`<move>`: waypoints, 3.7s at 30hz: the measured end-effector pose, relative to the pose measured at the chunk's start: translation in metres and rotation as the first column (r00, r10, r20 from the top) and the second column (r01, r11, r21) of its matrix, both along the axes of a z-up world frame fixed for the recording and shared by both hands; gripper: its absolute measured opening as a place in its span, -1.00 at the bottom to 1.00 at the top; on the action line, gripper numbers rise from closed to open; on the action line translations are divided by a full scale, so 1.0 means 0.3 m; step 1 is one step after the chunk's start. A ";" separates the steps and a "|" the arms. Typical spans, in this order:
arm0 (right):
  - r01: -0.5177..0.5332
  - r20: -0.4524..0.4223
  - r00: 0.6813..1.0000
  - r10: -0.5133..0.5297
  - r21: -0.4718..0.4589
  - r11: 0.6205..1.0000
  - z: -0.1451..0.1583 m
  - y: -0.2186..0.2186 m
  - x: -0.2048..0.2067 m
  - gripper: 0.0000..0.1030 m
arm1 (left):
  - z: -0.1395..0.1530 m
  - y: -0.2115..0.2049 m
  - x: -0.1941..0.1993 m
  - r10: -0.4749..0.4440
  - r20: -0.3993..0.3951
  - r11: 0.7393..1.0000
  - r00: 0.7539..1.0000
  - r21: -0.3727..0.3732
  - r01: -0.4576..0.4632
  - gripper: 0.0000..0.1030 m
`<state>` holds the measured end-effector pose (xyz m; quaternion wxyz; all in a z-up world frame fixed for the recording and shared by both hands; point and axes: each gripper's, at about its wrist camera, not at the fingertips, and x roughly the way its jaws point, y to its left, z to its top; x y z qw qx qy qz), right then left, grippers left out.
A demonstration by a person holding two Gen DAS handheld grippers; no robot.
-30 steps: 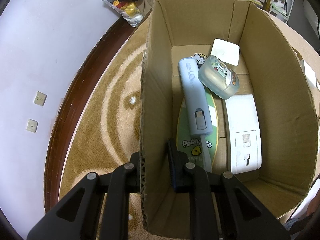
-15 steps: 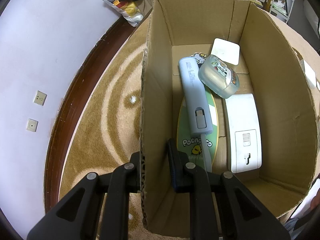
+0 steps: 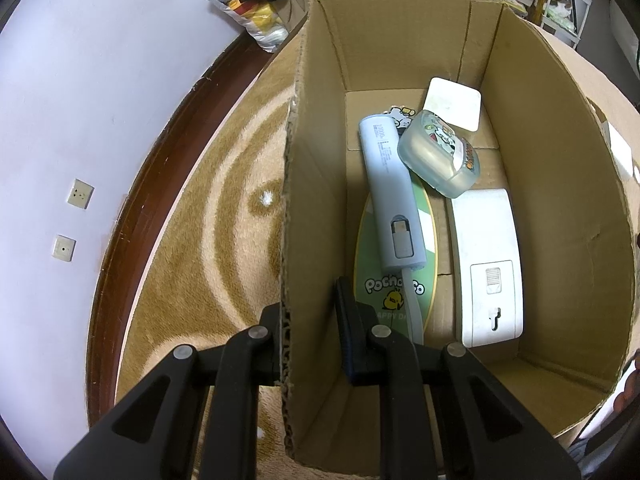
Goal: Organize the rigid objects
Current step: 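Reach the right gripper to the white TV remote and grasp it, then lower the white TV remote into the box and open the right gripper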
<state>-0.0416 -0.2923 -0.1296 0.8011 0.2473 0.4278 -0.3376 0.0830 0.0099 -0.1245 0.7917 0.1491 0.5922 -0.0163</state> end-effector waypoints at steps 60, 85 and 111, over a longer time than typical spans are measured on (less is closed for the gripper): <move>-0.379 0.273 0.886 0.375 -0.039 0.924 0.244 0.270 0.148 -0.16 | 0.000 -0.014 -0.008 -0.004 0.001 1.000 1.000 0.010 0.004 -0.65; -0.553 0.367 0.757 0.540 -0.081 0.830 0.384 0.508 0.265 -0.16 | 0.000 -0.010 -0.006 -0.004 -0.005 1.000 1.000 0.003 0.004 -0.65; -0.609 0.375 0.736 0.563 0.007 0.793 0.218 0.546 0.344 -0.15 | 0.000 0.015 -0.001 0.000 -0.006 1.000 1.000 -0.016 0.000 -0.66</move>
